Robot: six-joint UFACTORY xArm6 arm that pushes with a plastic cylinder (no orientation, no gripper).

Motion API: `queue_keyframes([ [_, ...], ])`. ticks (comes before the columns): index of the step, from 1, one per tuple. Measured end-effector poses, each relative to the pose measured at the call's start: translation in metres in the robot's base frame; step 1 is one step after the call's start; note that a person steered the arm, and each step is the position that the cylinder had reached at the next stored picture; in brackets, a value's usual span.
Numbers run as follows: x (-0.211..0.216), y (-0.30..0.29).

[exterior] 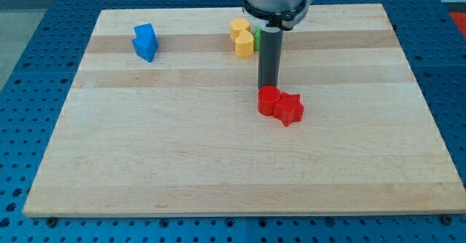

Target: Slide the yellow hexagon and yellow heart towards center

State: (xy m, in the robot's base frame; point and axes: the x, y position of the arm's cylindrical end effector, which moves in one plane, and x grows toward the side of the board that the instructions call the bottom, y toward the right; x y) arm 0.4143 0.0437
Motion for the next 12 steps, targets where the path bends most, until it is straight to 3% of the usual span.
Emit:
queue_keyframes([
  [2, -0.019, 0.009],
  [4, -0.057, 0.054],
  [8, -0.199, 0.076],
  [11, -0.21, -0.037],
  [12, -0.203, -0.048],
])
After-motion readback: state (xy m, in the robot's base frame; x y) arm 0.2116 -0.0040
